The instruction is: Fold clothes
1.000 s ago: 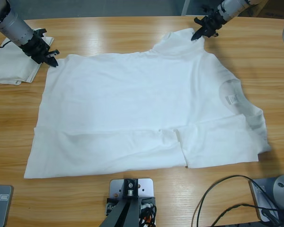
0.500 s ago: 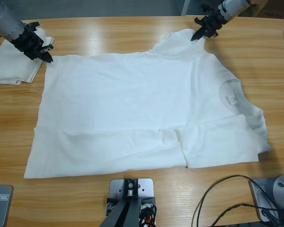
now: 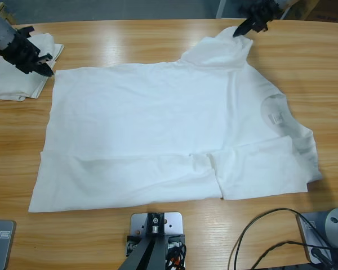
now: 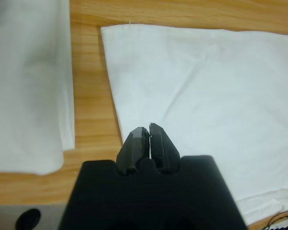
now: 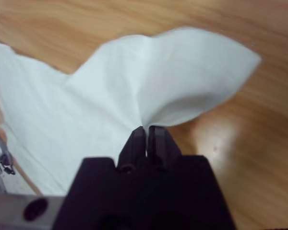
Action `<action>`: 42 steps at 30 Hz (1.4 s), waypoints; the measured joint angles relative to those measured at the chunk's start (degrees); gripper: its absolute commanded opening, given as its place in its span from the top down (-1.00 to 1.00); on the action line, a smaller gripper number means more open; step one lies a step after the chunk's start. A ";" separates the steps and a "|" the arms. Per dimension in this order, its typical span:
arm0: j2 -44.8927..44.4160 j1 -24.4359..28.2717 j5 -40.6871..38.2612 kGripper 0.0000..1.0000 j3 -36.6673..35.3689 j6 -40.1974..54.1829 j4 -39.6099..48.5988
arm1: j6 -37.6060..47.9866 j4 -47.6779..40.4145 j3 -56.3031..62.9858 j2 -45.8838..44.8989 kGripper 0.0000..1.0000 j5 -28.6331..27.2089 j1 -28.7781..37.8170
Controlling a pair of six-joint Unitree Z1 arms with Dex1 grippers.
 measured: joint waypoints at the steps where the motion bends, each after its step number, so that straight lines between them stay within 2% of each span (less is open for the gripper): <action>1: -0.99 0.00 -0.07 1.00 0.73 -0.13 -0.01 | 0.00 0.50 0.01 -1.38 1.00 0.00 0.04; 8: -7.54 0.10 -0.86 1.00 7.31 -0.41 -0.03 | -0.77 3.35 0.14 -10.95 1.00 -0.33 0.40; 13: -10.90 0.30 -1.22 1.00 10.53 -0.41 -0.08 | -2.51 4.06 7.17 -16.93 1.00 -0.33 0.59; 14: -11.16 0.45 -1.23 0.88 10.87 -0.42 -0.27 | -3.03 4.05 8.44 -17.68 1.00 -0.33 0.63; 15: -11.20 0.71 -1.23 0.13 11.12 -0.57 -0.68 | -3.39 3.96 9.12 -18.01 1.00 -0.33 0.65; 17: -11.15 1.39 -1.21 -0.31 11.42 -1.21 -2.19 | -3.64 3.58 9.37 -18.07 1.00 -0.33 0.67; 18: -10.98 1.69 -1.21 -0.42 11.39 -1.68 -3.03 | -3.65 3.51 9.34 -18.07 1.00 -0.33 0.67; 20: -9.87 2.11 -1.21 -0.46 10.45 -3.28 -3.98 | -3.65 3.43 9.03 -18.06 1.00 -0.33 0.67; 21: -8.82 2.26 -1.13 -0.73 9.29 -4.18 -4.19 | -3.65 3.42 8.83 -18.06 1.00 -0.33 0.69; 22: -7.56 2.31 -0.87 -0.91 8.19 -4.75 -4.31 | -3.65 3.42 8.48 -18.05 1.00 -0.33 0.74; 31: 3.84 2.36 -0.11 -0.87 -2.91 -6.53 -4.53 | -3.65 3.24 6.66 -17.37 1.00 -0.33 1.18; 35: 7.60 1.95 -0.05 -0.87 -9.04 -6.13 -1.51 | -3.65 3.02 5.83 -17.04 1.00 -0.33 1.20; 37: 9.23 1.57 -0.04 -0.74 -11.48 -6.10 -0.15 | -3.65 3.01 4.96 -16.64 1.00 -0.33 1.21; 42: 11.63 0.48 -0.04 -0.63 -14.23 -6.04 3.45 | -3.65 3.01 3.79 -15.13 1.00 -0.33 1.22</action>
